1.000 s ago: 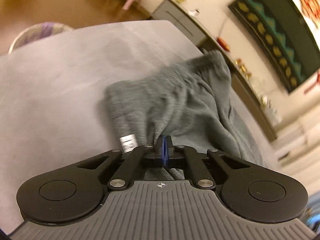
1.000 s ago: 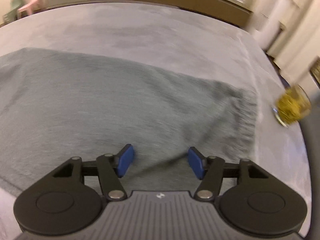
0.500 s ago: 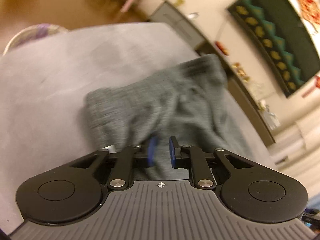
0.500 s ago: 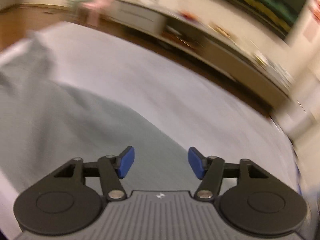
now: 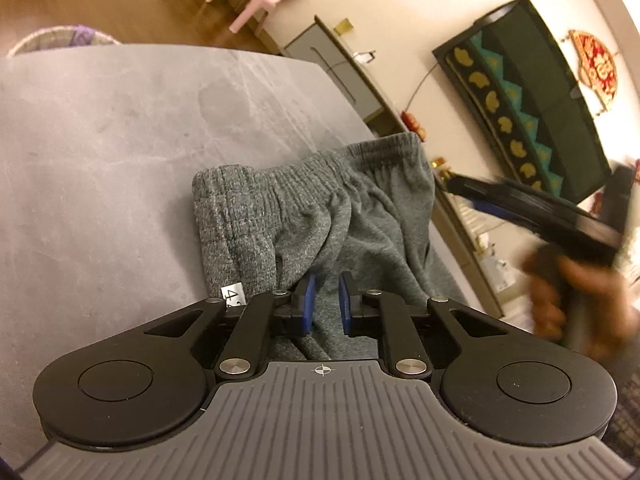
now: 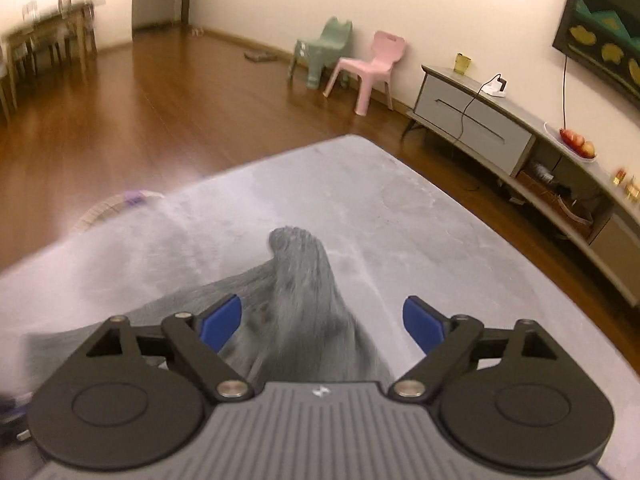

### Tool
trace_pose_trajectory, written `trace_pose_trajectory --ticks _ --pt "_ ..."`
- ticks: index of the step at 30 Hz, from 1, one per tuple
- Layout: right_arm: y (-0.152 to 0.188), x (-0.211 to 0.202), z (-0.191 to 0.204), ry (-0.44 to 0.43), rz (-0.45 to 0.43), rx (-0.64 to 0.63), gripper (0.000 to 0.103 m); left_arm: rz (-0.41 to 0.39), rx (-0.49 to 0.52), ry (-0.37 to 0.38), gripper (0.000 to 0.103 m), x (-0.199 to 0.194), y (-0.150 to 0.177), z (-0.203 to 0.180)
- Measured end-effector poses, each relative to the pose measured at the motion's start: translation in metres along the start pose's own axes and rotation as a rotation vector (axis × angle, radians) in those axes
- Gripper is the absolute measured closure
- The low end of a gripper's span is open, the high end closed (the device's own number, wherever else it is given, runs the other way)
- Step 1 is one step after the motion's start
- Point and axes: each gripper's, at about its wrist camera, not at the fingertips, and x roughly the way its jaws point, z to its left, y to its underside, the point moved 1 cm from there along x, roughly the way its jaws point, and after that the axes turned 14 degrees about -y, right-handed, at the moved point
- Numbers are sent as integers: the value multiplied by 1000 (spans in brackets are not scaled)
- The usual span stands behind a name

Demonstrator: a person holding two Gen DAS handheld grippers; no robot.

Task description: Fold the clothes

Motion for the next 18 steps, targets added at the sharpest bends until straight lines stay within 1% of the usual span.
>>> trace_pose_trajectory --ticks 1,2,3,4,6,7,8,9,10,11,12,13,14,17,18 --pt "-1 14 -3 19 40 -10 31 4 -13 17 96 0 -1 3" --pt "-1 27 -6 38 81 -21 74 8 -26 36 94 0 -2 5" --pt "-4 35 -5 62 105 -23 97 0 -34 55 92 -2 -4 8" --pt "-7 28 -2 83 76 -17 97 -11 -41 75 89 -4 -5 9" --pt "0 -13 26 -43 -31 -16 97 -88 -53 104 86 -17 -8 12" --pt "4 -34 40 -109 -85 -16 97 -135 -67 127 78 -24 -11 14" --pt "8 -55 54 -176 -140 -16 97 -182 -81 150 65 -32 -13 16" --pt "21 -60 68 -200 -138 -29 97 -216 -109 183 60 -37 -14 19" --pt "35 -64 81 -220 -131 -42 96 -235 -135 216 51 -39 -16 23" --pt "49 -69 95 -241 -124 -56 96 -226 -153 247 43 -37 -17 24" --pt "63 -73 108 -261 -118 -70 96 -212 -170 278 41 -35 -18 26" --pt "75 -66 115 -238 -98 -89 96 -191 -168 298 36 -31 -17 24" --pt "84 -63 117 -214 -85 -96 96 -181 -151 303 32 -29 -16 20" --pt "98 -61 120 -219 -107 -54 96 -157 -118 318 22 -24 -17 11" --pt "100 -65 121 -230 -121 -57 96 -148 -113 325 21 -22 -18 8"
